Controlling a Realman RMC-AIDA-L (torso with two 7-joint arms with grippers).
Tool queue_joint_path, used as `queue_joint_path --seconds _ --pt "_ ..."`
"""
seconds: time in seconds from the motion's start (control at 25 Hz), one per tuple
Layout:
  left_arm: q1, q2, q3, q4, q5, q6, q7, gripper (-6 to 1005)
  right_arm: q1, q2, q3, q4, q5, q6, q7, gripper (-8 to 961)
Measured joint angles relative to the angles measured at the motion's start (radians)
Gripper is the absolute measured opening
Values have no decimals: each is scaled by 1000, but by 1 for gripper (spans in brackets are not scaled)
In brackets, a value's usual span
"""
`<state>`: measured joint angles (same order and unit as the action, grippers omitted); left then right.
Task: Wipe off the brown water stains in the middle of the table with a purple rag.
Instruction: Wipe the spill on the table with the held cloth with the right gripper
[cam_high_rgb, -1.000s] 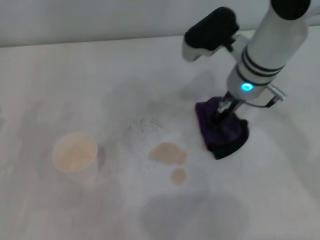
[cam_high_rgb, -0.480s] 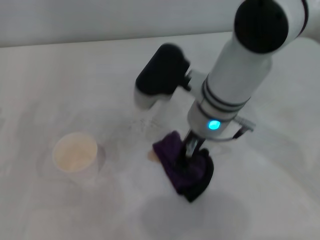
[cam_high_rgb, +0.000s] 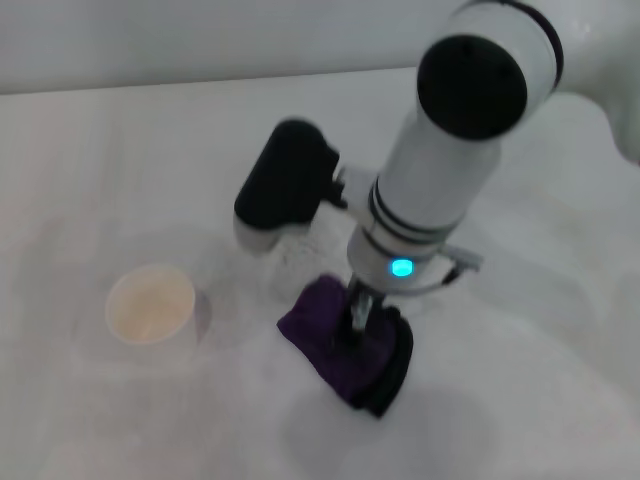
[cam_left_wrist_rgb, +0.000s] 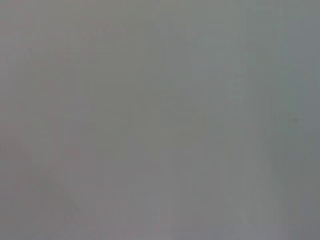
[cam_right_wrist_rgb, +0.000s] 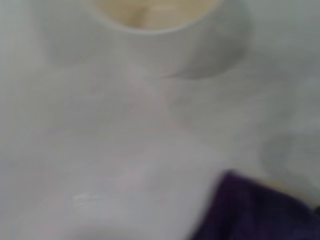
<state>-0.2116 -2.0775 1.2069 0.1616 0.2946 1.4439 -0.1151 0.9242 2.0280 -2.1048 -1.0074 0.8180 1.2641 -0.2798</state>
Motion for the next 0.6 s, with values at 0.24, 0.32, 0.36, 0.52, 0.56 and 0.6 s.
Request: queue_joint_path --seconds 0.24,0.32,0.36,0.52,0.56,0.6 --pt "10 0 -1 -11 0 -1 0 871 45 0 104 90 -129 -24 0 57" --pt "9 0 0 -11 0 -5 0 871 58 0 112 126 -143 -49 1 57" --pt "8 1 1 -12 1 -7 0 871 65 0 111 143 -143 -62 2 57" --pt "-1 2 3 -24 6 -9 0 871 82 0 49 165 -36 -73 -12 56" --pt "-2 3 3 -26 7 -9 0 871 86 0 22 154 13 -73 -18 56" --pt "-2 3 3 -26 7 -9 0 871 90 0 -3 138 57 -70 -23 56"
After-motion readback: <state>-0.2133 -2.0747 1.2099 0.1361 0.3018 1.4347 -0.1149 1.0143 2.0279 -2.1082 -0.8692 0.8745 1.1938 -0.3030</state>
